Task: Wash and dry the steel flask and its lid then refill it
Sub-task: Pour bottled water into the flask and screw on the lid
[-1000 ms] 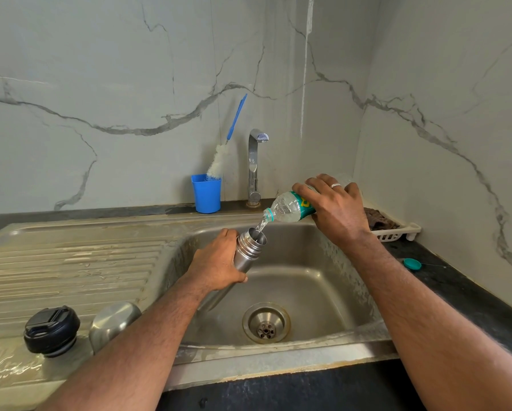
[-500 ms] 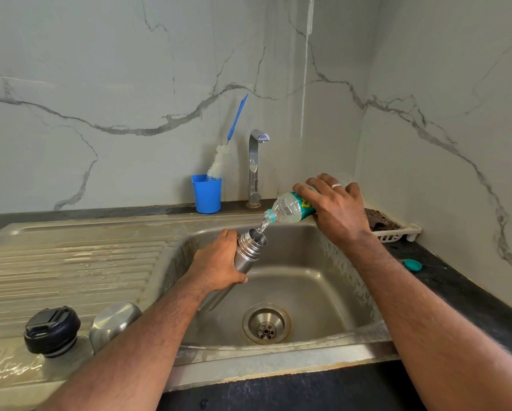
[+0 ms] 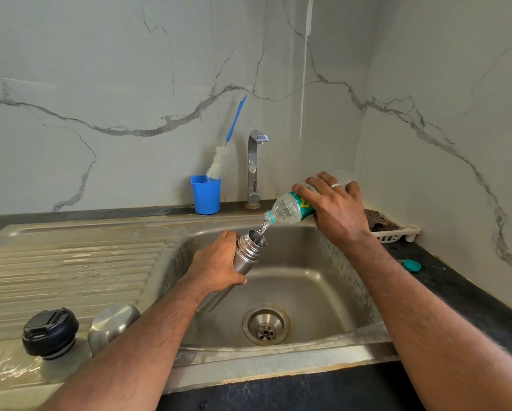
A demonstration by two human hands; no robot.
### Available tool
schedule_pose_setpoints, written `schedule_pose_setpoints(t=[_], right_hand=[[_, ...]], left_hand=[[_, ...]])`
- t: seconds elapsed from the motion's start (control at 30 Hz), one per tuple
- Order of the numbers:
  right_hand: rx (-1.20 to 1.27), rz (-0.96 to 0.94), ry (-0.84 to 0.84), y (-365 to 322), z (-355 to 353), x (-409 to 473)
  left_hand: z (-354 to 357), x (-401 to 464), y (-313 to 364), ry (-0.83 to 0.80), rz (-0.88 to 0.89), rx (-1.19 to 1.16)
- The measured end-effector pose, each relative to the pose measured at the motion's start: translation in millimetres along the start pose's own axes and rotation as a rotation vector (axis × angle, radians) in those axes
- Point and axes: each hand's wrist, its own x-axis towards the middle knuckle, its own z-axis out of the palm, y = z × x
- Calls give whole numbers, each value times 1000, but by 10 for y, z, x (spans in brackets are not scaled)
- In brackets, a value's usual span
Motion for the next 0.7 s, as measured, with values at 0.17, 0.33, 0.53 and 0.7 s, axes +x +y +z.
schedule_pose_setpoints(t=[0.17, 0.33, 0.53, 0.7], right_hand=[[1, -3, -1, -7, -3, 4], [-2, -8, -2, -21, -7, 4], [-1, -13, 0, -24, -24, 7], [-14, -34, -8, -44, -30, 19]], left_hand=[[5, 6, -6, -6, 0, 2], [12, 11, -12, -7, 2, 6], [21, 14, -18, -6, 4, 2], [26, 12, -11, -6, 7, 0]])
